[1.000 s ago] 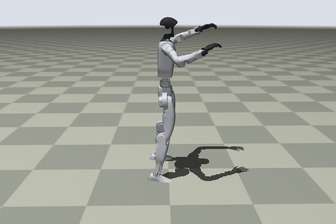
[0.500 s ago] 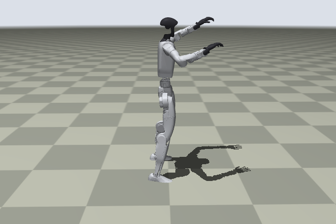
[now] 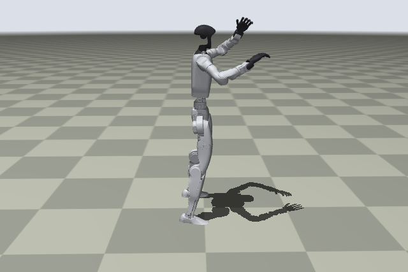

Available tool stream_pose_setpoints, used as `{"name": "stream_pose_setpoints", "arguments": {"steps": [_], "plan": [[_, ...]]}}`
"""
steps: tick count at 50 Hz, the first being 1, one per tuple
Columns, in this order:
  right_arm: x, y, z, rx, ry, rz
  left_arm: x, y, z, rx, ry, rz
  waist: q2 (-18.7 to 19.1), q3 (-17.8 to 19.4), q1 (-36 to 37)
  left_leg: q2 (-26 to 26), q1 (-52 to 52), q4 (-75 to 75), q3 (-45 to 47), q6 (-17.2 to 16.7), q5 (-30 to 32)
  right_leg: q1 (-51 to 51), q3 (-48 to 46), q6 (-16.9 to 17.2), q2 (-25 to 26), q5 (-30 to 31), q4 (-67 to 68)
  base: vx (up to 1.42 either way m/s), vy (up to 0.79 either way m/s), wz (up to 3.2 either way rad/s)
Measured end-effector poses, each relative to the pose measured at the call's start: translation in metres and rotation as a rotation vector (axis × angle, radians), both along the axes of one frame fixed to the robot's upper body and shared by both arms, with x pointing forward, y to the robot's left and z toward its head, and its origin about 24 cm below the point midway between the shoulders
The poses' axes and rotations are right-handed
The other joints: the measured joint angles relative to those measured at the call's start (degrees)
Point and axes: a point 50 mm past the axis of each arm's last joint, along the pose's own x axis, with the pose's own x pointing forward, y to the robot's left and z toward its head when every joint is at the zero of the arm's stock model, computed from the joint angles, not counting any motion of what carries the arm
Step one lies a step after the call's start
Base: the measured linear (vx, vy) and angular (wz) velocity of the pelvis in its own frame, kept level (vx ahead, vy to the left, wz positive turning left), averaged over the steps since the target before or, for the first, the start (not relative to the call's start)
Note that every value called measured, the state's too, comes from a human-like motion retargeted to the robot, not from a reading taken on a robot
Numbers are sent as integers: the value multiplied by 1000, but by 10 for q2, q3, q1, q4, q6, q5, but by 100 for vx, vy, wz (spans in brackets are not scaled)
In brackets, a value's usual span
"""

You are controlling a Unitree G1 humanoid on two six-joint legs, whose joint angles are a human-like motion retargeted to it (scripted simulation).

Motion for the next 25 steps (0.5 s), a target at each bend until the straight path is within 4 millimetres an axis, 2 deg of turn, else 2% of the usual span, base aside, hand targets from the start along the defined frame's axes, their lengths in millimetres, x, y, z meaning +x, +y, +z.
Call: {"name": "stream_pose_setpoints", "arguments": {"steps": [2,5,7,9,12,17,20,22,25], "plan": [[0,-2,-5,3,18,-3,26,25,-20,35,67,178,1,-1,-3,-2,0,1,-3,1,0,2,-3,0,-3,-1,1,0,0,0],[0,-5,-10,-2,38,-6,58,77,-51,128,127,552,3,-2,-9,-4,0,1,-9,3,0,6,-8,0,-6,-3,3,0,0,6],[-2,-9,-13,-6,42,-13,68,117,-66,192,163,794,4,-6,-10,-4,-1,1,-11,3,0,7,-11,0,-5,-2,1,0,0,0],[-4,-13,-14,-13,39,-22,69,156,-73,235,179,1012,5,-8,-11,-3,-2,1,-12,2,0,8,-13,0,-5,-2,0,0,0,0],[-8,-20,-13,-37,28,-37,55,207,-65,259,146,1298,9,-13,-9,1,-4,0,-12,-1,0,7,-15,0,-1,-1,-2,0,0,0],[-16,-32,-5,-112,-1,-58,2,267,-22,349,-93,1797,24,-18,0,13,-8,0,-8,-10,0,1,-14,0,12,1,-4,0,0,0],[-20,-39,0,-147,-24,-77,-31,289,1,366,-214,2041,32,-23,9,20,-10,1,-3,-16,0,-2,-11,0,20,4,-7,0,0,0],[-22,-44,2,-155,-42,-95,-48,297,12,338,-255,2140,35,-24,14,24,-10,1,0,-18,-1,-4,-9,0,24,5,-8,0,0,0],[-23,-50,4,-149,-57,-119,-59,300,21,330,-278,2206,34,-24,21,27,-9,2,3,-21,-1,-4,-7,0,28,6,-8,0,0,0]]}}
